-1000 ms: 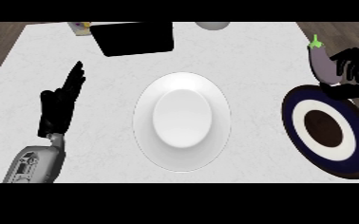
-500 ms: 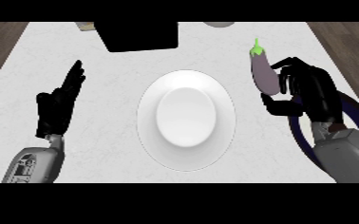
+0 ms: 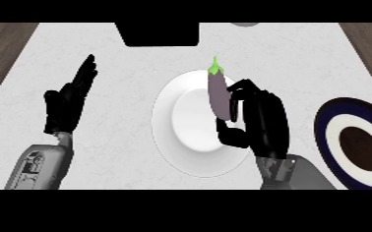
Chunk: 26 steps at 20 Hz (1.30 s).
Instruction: Pick the eggplant from the plate and place it in the plate
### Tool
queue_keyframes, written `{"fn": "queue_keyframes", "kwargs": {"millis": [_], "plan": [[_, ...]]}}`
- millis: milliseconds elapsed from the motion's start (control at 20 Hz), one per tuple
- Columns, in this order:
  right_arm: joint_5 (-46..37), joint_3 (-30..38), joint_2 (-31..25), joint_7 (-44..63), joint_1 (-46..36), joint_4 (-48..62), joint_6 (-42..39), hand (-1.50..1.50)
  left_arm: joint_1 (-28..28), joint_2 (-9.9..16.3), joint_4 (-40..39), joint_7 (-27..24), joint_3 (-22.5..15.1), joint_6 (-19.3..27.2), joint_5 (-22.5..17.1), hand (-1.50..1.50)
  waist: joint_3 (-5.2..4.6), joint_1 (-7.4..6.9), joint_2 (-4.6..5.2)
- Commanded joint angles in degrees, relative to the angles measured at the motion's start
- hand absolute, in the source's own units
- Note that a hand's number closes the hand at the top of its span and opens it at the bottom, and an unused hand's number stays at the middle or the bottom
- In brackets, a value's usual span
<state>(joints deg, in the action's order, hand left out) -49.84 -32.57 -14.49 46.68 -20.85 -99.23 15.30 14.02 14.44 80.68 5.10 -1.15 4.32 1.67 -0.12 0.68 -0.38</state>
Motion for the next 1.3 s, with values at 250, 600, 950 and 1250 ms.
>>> {"fn": "queue_keyframes", "kwargs": {"millis": [250,600,950,1250], "plan": [[-8.71,-2.82,9.97,2.27,-6.34,24.07,-2.07,1.50,0.65,-0.23,2.17,1.58,0.21,-1.41,-0.34,0.00,0.12,-1.66,0.62],[5.97,2.83,14.39,-3.11,-12.95,40.13,12.58,-1.50,3.73,-1.04,0.09,2.73,0.99,-1.79,-0.27,0.00,0.17,-2.09,0.81],[17.14,-0.72,14.47,-10.61,-13.62,39.64,22.86,-1.50,0.25,-2.76,3.32,2.34,-0.98,-1.09,1.76,0.00,0.18,-1.95,0.52],[16.58,4.42,14.15,-14.60,-5.38,27.25,34.13,-1.50,-0.49,-2.99,1.16,0.32,-0.22,0.37,2.94,0.00,0.15,0.07,0.10]]}}
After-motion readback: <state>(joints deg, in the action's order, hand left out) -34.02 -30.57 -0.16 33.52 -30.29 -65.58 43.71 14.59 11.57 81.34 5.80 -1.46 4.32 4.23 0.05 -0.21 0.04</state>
